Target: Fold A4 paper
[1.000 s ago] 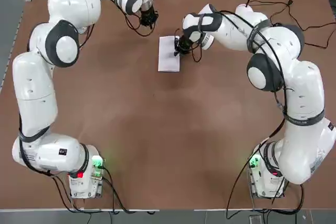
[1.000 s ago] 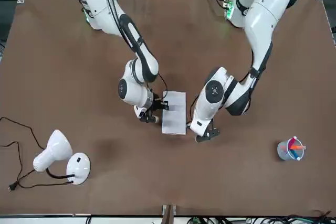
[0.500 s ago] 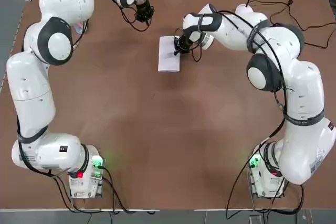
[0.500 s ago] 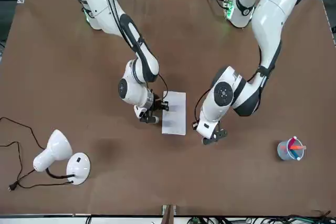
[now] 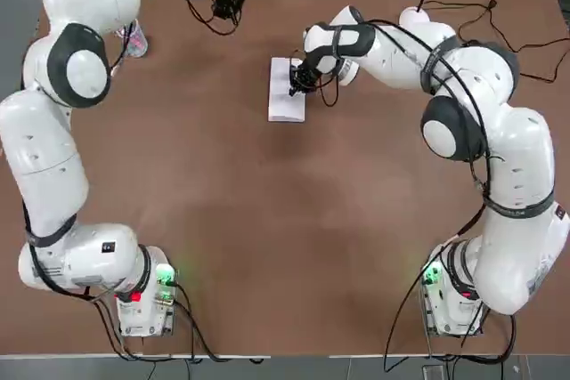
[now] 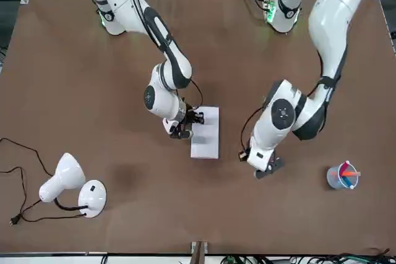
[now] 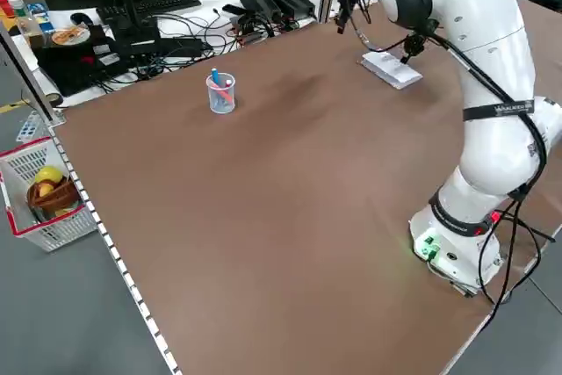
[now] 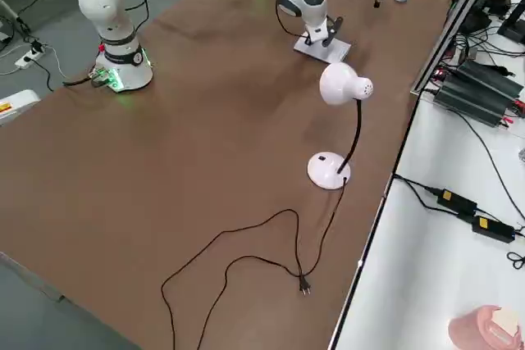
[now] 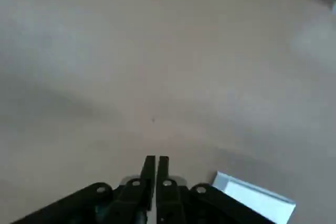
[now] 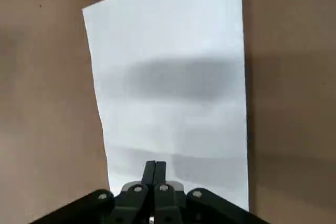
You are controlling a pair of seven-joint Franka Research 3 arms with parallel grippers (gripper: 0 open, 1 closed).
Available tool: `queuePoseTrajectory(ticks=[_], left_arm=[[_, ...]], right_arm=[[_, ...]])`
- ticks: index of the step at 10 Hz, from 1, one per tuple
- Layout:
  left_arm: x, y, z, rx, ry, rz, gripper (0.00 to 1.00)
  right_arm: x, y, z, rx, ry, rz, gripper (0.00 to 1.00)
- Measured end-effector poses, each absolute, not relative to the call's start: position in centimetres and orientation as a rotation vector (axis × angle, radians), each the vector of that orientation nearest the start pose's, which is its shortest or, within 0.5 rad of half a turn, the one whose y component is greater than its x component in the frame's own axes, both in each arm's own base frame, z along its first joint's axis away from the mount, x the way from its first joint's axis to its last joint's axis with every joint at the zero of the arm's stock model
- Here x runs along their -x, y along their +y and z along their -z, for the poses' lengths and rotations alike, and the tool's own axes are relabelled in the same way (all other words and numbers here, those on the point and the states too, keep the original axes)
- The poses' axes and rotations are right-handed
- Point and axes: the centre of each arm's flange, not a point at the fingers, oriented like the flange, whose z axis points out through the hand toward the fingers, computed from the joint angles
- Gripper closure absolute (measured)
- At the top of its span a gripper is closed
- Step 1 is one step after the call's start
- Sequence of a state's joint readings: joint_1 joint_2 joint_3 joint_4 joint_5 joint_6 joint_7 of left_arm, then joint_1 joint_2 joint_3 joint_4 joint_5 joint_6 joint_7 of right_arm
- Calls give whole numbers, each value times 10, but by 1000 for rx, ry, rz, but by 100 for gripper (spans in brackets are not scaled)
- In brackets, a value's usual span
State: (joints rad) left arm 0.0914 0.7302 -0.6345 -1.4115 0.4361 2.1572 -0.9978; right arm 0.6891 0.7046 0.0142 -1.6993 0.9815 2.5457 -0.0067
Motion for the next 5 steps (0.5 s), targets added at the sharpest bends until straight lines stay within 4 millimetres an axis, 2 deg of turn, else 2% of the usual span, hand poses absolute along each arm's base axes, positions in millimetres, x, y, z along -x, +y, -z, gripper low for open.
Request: queuePoseTrajectory(ticks=[1,2,5], left_arm=[[-691,-252,-356,3189,-691,207,73],[-696,-241,-365,3185,-719,234,56],[-699,-234,-368,3181,-738,243,15]], right_arm=[[-523,426,-194,2543,98,-121,98],[-518,417,-195,2553,83,-122,98],[-508,409,-190,2571,63,-129,98]])
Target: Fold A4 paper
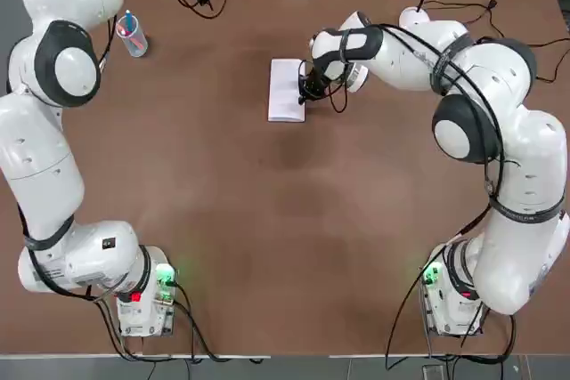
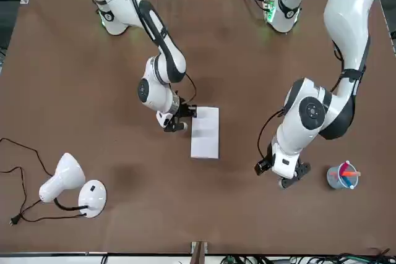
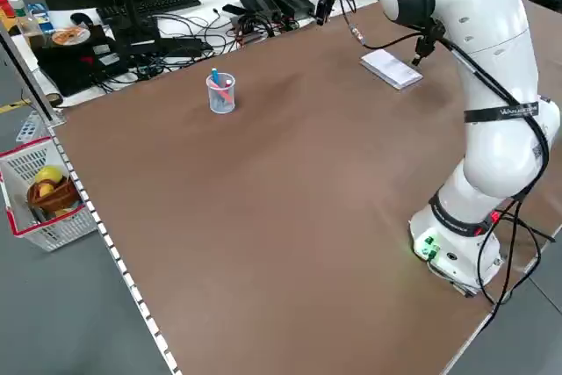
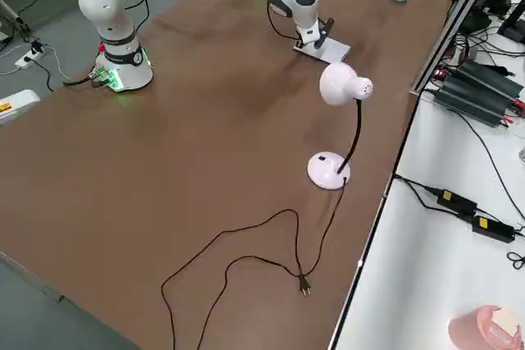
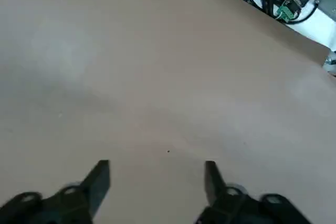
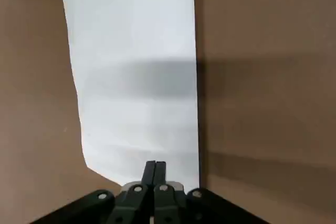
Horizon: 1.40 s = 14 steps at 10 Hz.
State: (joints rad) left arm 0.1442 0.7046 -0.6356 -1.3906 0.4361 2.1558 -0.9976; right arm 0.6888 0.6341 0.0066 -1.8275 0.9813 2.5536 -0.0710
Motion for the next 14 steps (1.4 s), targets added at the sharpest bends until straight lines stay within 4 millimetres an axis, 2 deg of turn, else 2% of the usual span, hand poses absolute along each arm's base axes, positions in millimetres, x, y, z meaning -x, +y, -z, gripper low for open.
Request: queuePoseTrajectory(ticks=[1,5,10,12,14], left_arm=[[-701,-229,-368,3178,-748,244,1],[-702,-226,-369,3178,-757,244,0],[-704,-221,-369,3180,-739,247,0],[-710,-202,-371,3211,-675,230,0],[-720,-158,-388,3242,-589,248,0]], right_arm=[[-504,408,-186,2577,62,-138,98],[-492,416,-181,2588,39,-143,98],[-494,418,-171,2607,49,-86,99],[-499,421,-167,2608,51,-60,99],[-508,426,-174,2595,48,-35,99]])
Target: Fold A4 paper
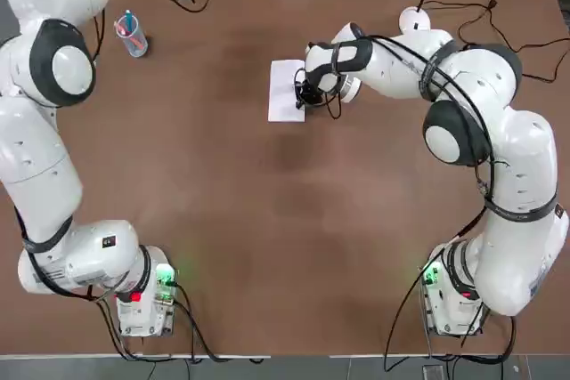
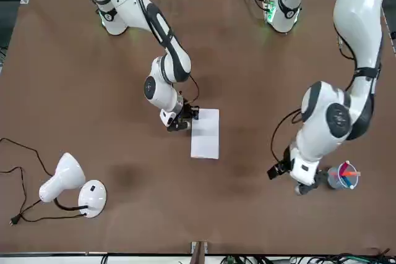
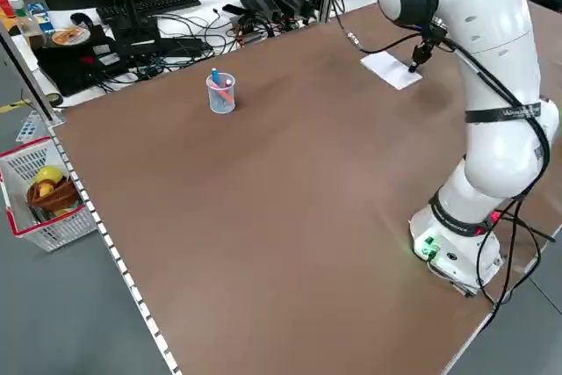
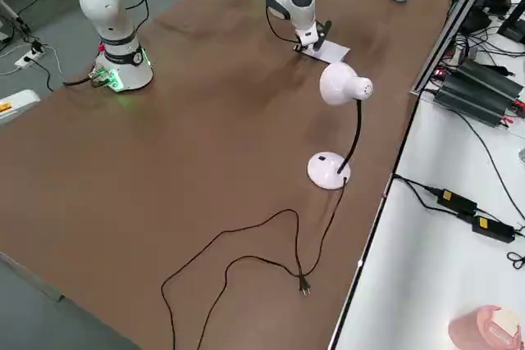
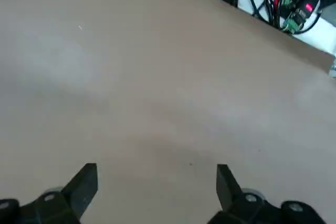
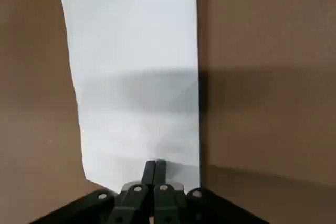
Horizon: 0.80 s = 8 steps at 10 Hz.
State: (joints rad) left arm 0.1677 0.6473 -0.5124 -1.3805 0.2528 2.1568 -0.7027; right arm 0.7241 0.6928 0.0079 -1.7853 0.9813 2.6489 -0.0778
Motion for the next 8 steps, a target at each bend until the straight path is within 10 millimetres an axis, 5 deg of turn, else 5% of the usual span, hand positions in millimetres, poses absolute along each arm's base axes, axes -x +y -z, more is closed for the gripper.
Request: queuePoseTrajectory(ticks=[3,8], left_arm=[[-719,-123,-410,3260,-436,283,0],[-693,-25,-464,3266,-209,178,0]], right_arm=[[-519,431,-174,2583,48,-12,99],[-543,412,-160,2592,85,10,99]])
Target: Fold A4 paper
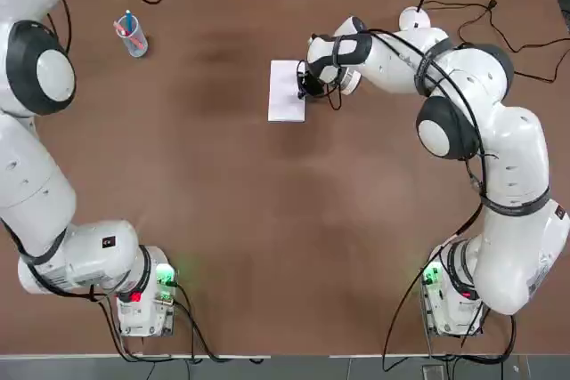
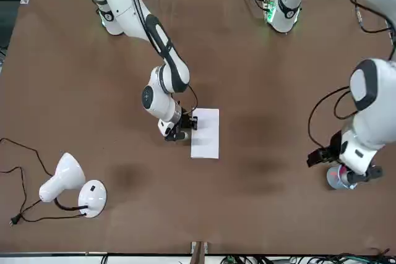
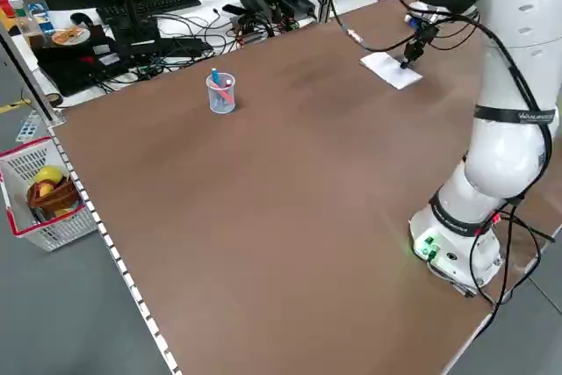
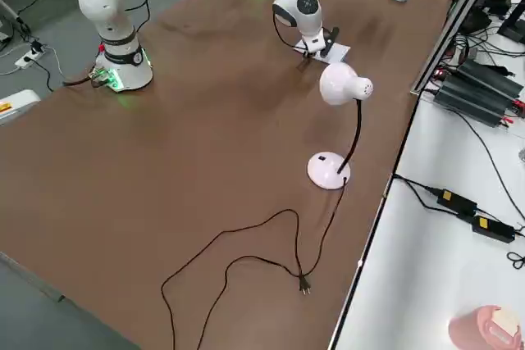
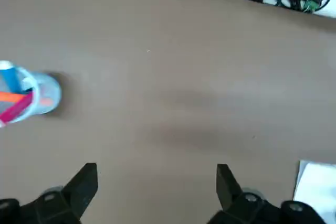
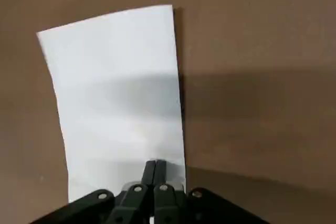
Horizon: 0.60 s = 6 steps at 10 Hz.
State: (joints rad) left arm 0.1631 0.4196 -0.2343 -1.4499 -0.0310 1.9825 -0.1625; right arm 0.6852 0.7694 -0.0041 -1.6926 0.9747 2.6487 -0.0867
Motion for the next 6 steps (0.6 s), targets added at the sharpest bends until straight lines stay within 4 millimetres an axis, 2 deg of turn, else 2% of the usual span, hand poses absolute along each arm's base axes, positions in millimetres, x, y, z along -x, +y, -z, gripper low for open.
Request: queuePoseTrajectory(ticks=[3,4,6], left_arm=[[-671,18,-503,3264,-151,141,0],[-662,23,-518,3253,-125,125,0],[-643,15,-545,3240,-79,82,0]], right_arm=[[-553,417,-161,2579,83,31,99],[-556,418,-160,2577,83,35,99],[-562,419,-157,2573,85,45,99]])
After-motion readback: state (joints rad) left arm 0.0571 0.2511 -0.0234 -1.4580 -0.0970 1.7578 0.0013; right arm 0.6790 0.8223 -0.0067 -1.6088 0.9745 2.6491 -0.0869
